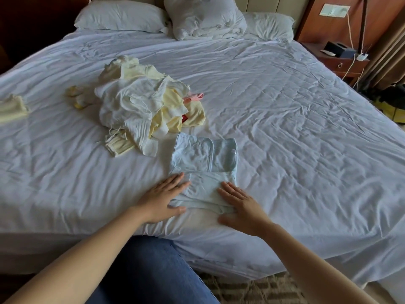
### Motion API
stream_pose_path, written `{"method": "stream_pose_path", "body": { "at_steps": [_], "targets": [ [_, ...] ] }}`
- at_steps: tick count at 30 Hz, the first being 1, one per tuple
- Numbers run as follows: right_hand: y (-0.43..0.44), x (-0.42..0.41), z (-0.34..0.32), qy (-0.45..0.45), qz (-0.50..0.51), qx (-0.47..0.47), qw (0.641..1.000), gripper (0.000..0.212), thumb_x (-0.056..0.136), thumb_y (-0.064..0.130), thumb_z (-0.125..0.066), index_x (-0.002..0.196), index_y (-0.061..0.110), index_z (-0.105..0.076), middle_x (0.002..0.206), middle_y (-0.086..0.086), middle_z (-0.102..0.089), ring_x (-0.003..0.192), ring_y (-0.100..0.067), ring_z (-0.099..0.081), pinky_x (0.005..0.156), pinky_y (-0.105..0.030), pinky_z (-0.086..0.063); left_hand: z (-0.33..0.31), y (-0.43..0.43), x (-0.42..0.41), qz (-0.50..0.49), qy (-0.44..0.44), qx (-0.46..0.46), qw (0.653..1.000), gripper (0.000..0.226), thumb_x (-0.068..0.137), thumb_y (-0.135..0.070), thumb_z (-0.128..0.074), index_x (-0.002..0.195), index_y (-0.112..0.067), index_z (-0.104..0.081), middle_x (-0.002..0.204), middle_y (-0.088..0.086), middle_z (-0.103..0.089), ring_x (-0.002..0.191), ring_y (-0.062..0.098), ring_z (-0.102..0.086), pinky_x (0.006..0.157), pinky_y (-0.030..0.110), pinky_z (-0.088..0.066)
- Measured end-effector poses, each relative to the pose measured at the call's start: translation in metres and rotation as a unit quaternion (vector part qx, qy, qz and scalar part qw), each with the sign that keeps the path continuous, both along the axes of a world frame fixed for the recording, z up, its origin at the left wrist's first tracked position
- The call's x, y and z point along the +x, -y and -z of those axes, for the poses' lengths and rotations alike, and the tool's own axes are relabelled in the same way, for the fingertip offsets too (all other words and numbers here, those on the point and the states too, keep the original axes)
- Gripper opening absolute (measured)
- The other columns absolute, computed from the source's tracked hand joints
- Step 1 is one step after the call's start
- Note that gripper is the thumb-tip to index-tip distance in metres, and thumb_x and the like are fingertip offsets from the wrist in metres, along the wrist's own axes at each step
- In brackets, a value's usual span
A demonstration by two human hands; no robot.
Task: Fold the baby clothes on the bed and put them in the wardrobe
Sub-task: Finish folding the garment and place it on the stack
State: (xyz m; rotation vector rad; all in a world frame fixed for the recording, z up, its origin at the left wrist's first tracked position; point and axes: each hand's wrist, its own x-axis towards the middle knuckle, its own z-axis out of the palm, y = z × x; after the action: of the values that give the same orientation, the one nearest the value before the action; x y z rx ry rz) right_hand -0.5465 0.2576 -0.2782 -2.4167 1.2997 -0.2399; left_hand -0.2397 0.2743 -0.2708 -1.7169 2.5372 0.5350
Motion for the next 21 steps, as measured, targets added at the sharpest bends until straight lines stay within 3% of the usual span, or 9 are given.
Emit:
{"method": "stream_pose_path", "body": {
  "at_steps": [3,7,11,14,17,21],
  "targets": [
    [-0.005,-0.003,-0.002,0.052,0.021,-0.050,0.997,0.069,0.077,0.057,-0.061,0.141,0.034,-0.049,0.152,0.018,-0.033,0.142,0.002,-0.025,0.113,-0.024,-0.033,0.000,-0.017,0.018,0.004,-0.024,-0.019,1.000,0.087,0.082,-0.080,-0.036,0.152,-0.045,0.002,0.156,-0.025,0.020,0.142,-0.008,0.021,0.120,0.023,0.001],
    [-0.012,-0.001,-0.010,0.050,0.013,-0.084,0.995,0.052,0.078,0.028,-0.065,0.130,0.033,-0.061,0.145,0.014,-0.047,0.135,-0.004,-0.041,0.101,-0.025,-0.044,-0.005,-0.027,0.023,-0.044,-0.101,-0.061,0.992,0.062,0.092,-0.050,-0.057,0.148,-0.042,-0.032,0.155,-0.028,-0.014,0.142,-0.012,-0.007,0.114,0.021,-0.027],
    [-0.018,0.003,-0.012,0.031,0.030,-0.109,0.993,0.049,0.079,0.013,-0.061,0.124,0.032,-0.066,0.139,0.014,-0.054,0.130,-0.007,-0.049,0.091,-0.030,-0.052,-0.006,-0.032,0.019,-0.092,-0.131,-0.139,0.977,0.033,0.093,-0.025,-0.064,0.126,-0.032,-0.065,0.144,-0.020,-0.045,0.133,-0.009,-0.030,0.105,0.025,-0.044],
    [-0.020,0.006,-0.019,0.009,0.057,-0.105,0.993,0.042,0.090,0.012,-0.054,0.124,0.034,-0.066,0.139,0.019,-0.053,0.131,-0.002,-0.046,0.095,-0.028,-0.050,-0.007,-0.031,0.013,-0.096,-0.106,-0.160,0.977,0.025,0.095,-0.026,-0.062,0.118,-0.027,-0.071,0.141,-0.014,-0.051,0.135,0.002,-0.041,0.103,0.027,-0.045],
    [-0.019,0.010,-0.030,-0.010,0.074,-0.086,0.994,0.035,0.097,0.018,-0.049,0.126,0.033,-0.063,0.136,0.017,-0.056,0.126,-0.009,-0.053,0.091,-0.031,-0.050,-0.010,-0.029,0.009,-0.087,-0.080,-0.168,0.979,0.023,0.093,-0.031,-0.063,0.113,-0.029,-0.073,0.141,-0.012,-0.053,0.136,0.005,-0.042,0.100,0.027,-0.046],
    [-0.017,0.010,-0.038,-0.027,0.114,-0.039,0.992,0.032,0.100,0.027,-0.043,0.127,0.032,-0.060,0.122,0.007,-0.066,0.111,-0.022,-0.061,0.082,-0.033,-0.049,-0.020,-0.031,0.010,-0.094,-0.044,-0.124,0.987,0.045,0.081,-0.050,-0.072,0.122,-0.036,-0.065,0.145,-0.017,-0.047,0.138,0.002,-0.038,0.106,0.023,-0.036]
  ]
}}
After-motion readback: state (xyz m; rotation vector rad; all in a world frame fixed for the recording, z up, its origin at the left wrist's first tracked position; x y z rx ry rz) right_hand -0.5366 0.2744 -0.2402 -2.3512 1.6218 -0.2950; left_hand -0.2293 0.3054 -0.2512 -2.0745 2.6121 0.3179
